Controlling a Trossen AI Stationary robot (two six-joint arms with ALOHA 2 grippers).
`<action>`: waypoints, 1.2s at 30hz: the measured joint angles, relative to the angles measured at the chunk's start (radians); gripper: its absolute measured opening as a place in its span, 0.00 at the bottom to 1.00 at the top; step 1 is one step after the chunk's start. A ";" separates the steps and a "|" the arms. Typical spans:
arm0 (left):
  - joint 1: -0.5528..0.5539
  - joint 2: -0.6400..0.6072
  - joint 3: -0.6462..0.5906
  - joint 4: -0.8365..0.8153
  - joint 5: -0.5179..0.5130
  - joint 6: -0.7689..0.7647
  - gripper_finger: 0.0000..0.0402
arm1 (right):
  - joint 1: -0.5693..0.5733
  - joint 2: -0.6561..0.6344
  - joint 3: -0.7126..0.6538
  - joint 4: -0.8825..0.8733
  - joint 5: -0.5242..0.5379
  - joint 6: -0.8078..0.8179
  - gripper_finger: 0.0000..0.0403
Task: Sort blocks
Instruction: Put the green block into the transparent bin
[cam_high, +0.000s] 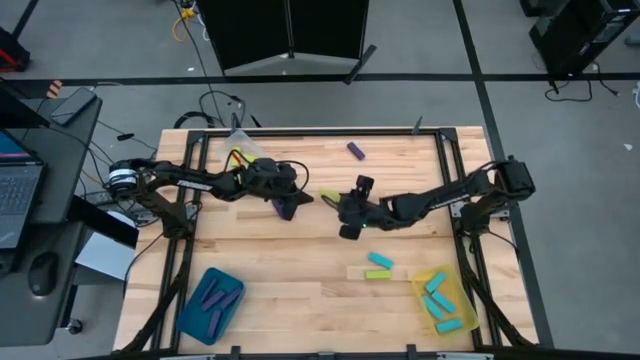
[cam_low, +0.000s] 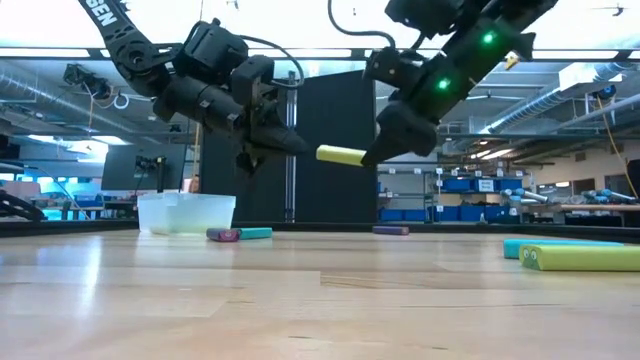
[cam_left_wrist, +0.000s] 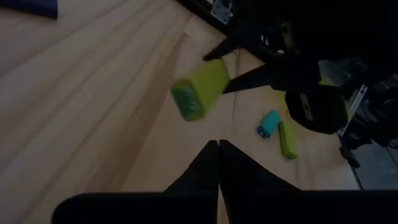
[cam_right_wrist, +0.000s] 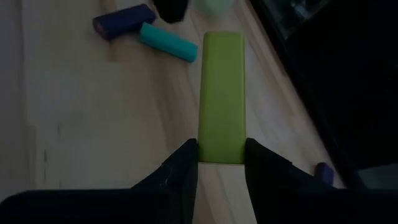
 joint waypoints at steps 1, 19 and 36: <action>0.000 0.000 0.000 0.000 0.000 0.000 0.04 | 0.010 0.000 0.000 0.000 0.008 -0.006 0.30; -0.002 0.000 0.000 0.050 -0.012 -0.071 0.37 | 0.044 0.000 0.000 0.035 0.012 -0.047 0.30; -0.027 0.000 0.000 0.123 0.002 -0.052 0.36 | 0.060 0.000 0.000 0.087 -0.009 -0.075 0.30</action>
